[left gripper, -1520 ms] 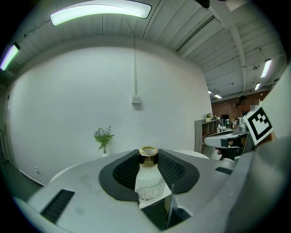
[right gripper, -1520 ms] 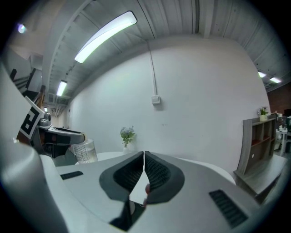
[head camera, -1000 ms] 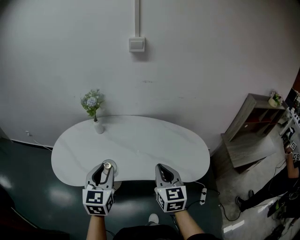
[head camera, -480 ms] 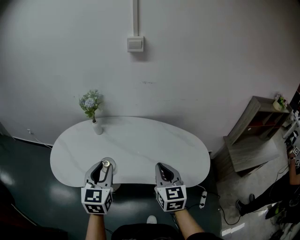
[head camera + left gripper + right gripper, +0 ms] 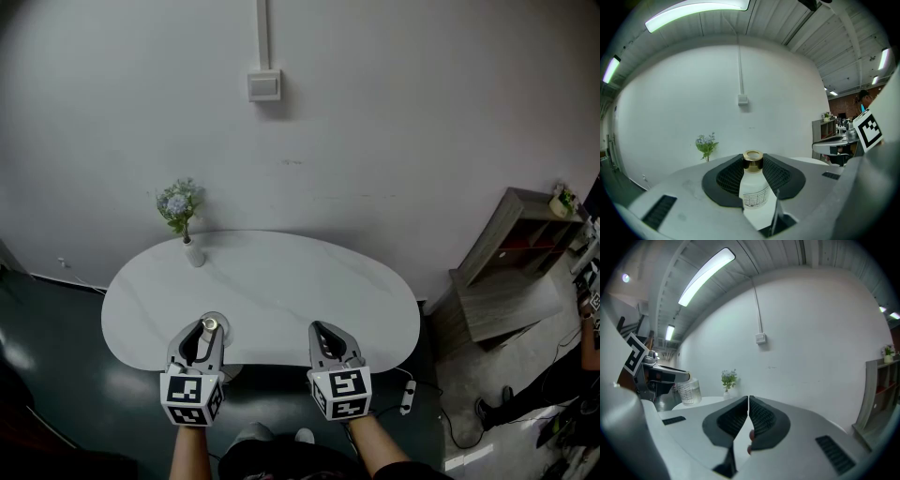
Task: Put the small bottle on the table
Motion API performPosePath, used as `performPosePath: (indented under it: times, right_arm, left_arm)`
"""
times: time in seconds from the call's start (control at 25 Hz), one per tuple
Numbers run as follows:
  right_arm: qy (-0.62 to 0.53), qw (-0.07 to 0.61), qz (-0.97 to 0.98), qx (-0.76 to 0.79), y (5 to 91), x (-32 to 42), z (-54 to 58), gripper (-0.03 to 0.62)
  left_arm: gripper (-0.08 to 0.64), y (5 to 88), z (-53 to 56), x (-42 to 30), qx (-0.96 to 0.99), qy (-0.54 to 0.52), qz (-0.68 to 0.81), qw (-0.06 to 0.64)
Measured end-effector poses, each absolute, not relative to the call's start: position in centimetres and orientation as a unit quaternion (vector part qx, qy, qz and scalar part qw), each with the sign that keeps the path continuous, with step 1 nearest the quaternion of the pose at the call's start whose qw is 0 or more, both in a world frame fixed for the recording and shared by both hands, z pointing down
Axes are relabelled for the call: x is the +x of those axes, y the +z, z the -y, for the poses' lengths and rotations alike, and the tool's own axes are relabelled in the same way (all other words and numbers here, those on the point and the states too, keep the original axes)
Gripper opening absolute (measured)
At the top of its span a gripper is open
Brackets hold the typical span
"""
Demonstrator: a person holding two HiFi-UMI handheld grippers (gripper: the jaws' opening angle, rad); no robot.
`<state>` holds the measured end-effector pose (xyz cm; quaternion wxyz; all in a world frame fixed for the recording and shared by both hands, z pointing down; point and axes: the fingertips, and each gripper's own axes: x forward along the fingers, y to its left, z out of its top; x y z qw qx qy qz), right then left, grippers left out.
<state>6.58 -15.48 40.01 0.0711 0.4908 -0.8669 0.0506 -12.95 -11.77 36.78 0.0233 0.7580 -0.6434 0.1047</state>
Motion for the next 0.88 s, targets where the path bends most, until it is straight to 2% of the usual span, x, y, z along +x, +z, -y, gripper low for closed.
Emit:
performPosePath:
  times: [0.88]
  right_arm:
    - [0.071,0.079,0.862,0.495,41.0,5.2,17.8,0.067]
  left_arm:
    - [0.126,38.5,14.5,-14.0,0.766,0.102,0.634,0.037]
